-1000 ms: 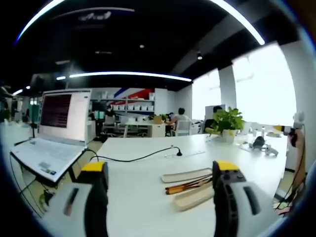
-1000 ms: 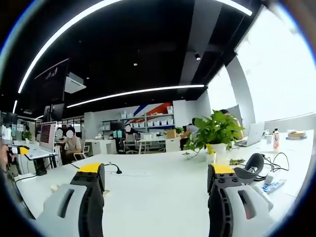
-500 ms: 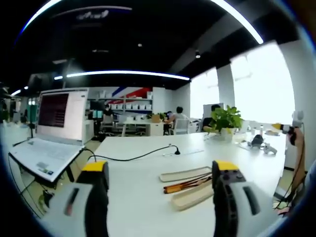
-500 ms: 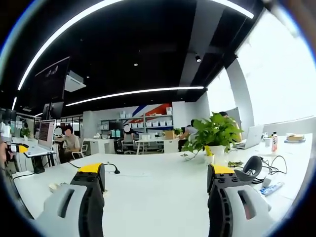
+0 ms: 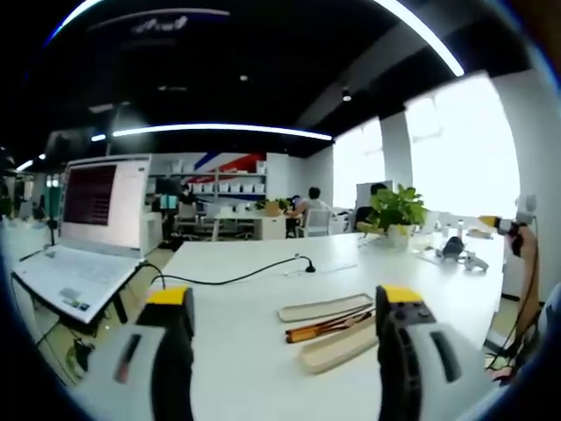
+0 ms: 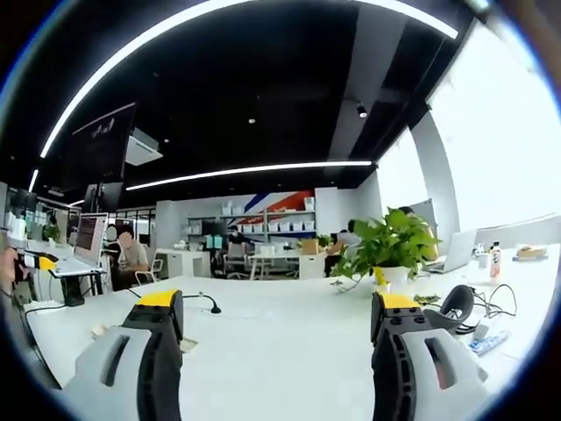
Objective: Arrange the utensils inside the cutlery case until each visible utensil rests in its matching compartment.
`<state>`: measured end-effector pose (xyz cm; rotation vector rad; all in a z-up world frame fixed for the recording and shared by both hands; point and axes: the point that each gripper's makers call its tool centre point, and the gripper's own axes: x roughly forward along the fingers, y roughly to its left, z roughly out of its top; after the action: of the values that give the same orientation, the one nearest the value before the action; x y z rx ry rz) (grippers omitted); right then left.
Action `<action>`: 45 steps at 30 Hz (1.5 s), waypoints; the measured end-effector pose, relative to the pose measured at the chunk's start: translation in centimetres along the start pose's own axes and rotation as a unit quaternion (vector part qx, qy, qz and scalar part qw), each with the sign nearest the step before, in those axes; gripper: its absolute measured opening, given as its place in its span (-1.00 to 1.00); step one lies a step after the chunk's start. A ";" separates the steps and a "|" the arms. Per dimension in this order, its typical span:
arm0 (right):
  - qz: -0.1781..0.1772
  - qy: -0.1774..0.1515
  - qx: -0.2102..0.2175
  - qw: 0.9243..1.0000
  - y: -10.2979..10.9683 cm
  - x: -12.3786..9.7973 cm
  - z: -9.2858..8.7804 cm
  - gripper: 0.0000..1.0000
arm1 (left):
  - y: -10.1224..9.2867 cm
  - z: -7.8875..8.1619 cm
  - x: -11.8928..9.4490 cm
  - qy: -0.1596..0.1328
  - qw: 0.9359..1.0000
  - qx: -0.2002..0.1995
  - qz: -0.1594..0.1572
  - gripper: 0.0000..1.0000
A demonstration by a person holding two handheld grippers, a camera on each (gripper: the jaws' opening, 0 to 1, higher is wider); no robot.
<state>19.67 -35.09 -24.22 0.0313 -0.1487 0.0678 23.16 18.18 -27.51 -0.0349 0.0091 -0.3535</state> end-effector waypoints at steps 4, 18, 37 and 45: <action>0.007 0.003 0.000 1.000 0.5 0.1 -0.2 0.82 | 0.0 0.3 -0.1 -0.007 1.000 -0.005 -0.003 0.77; 0.046 0.017 -0.023 0.999 2.8 0.9 -0.6 0.67 | -0.9 0.6 -0.2 -0.009 1.000 -0.008 -0.027 0.57; 0.110 0.039 -0.038 0.992 5.3 2.4 -2.1 0.59 | -2.3 1.1 2.2 -0.004 0.995 0.074 -0.060 0.40; 0.153 0.053 -0.078 0.984 7.5 3.9 -1.7 0.54 | -3.1 0.9 3.2 0.014 0.992 0.073 -0.098 0.28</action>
<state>23.22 -27.29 -25.08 -0.1530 -0.0504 0.3643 25.12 14.14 -26.56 0.1143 0.0067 -0.5507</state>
